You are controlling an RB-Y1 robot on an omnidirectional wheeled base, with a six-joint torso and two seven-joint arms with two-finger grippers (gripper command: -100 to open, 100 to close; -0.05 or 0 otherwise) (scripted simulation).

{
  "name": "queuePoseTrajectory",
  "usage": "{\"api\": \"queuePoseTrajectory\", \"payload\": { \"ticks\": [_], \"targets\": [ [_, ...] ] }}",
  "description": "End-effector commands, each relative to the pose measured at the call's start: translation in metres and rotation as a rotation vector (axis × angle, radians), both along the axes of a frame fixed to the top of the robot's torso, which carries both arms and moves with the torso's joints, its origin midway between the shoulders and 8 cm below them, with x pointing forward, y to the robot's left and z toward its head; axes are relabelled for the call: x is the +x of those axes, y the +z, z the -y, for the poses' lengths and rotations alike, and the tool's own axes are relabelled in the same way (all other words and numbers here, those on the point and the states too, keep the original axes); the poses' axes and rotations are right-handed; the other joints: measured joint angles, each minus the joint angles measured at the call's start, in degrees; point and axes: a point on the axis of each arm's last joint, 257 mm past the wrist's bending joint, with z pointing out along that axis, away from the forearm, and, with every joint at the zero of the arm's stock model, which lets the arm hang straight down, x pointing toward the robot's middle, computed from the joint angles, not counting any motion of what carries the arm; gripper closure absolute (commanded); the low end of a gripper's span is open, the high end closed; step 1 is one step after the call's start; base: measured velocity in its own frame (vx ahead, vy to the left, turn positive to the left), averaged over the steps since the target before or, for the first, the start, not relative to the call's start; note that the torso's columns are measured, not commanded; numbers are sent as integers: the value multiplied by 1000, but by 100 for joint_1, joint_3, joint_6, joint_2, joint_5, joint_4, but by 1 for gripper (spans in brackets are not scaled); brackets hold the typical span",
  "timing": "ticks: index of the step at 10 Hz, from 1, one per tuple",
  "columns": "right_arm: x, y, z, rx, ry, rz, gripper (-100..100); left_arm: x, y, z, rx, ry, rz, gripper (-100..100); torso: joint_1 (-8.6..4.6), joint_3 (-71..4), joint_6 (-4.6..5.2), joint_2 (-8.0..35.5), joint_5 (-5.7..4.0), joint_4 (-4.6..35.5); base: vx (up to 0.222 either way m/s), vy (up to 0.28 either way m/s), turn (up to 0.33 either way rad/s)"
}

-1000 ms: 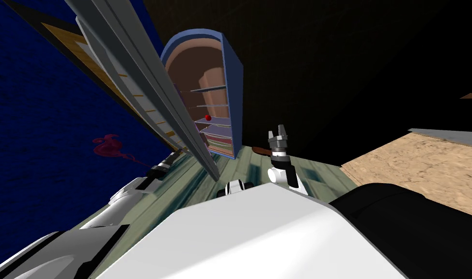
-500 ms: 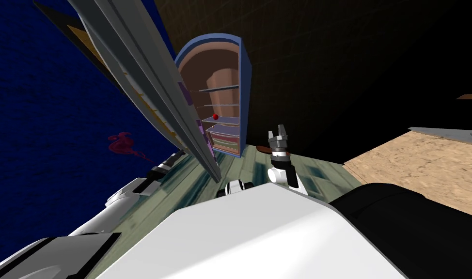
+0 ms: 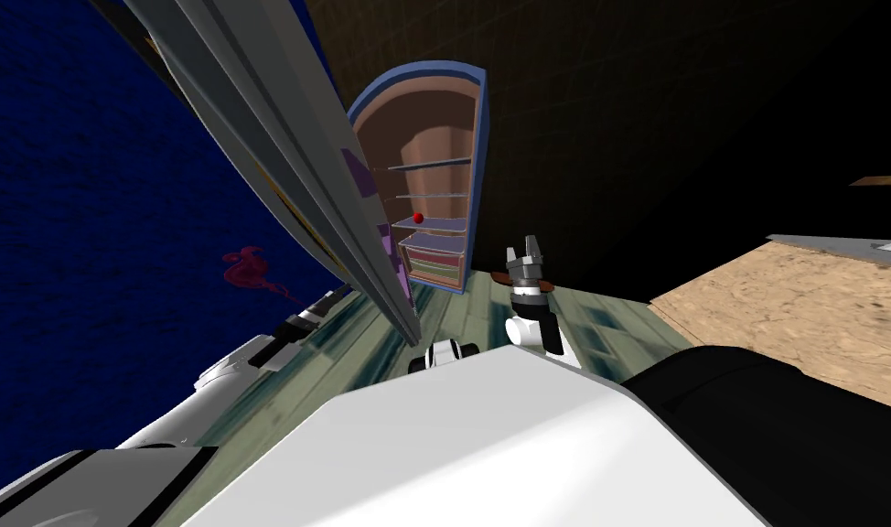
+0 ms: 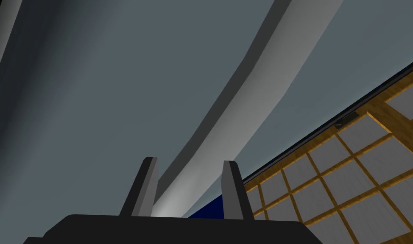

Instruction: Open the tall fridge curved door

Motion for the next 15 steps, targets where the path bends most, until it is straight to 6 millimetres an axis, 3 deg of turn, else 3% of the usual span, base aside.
{"api": "queuePoseTrajectory", "payload": {
  "ticks": [1, 4, 6, 13, 14, 15],
  "targets": [
    [0, 0, 0, 0, 0, 0, 0, -6, 3, 9, 3, -40, 7, 100, -45, -1, 0, -3, -4, -15, 41, 180, 19],
    [0, 0, 0, 0, 0, 0, 0, -13, 3, 17, 4, -79, 9, 100, 37, -13, 9, -22, 1, 3, 54, 233, 6],
    [0, 0, 0, 0, 0, 0, 0, -27, 4, 34, 5, -157, 12, 100, 22, -22, 20, -33, -3, -2, 57, 299, -10],
    [0, 0, 0, 0, 0, 0, 0, -51, 5, 58, 1, -275, 12, 100, -12, -27, 36, -43, -9, -5, 71, 245, -1],
    [0, 0, 0, 0, 0, 0, 0, -42, 6, 47, 7, -218, 19, -100, -8, -26, 31, -38, -9, -1, -67, 213, -285],
    [0, 0, 0, 0, 0, 0, 0, -38, 3, 44, 12, -200, 9, -100, -18, -2, 36, 5, -12, 7, -134, 144, -409]
  ]
}}
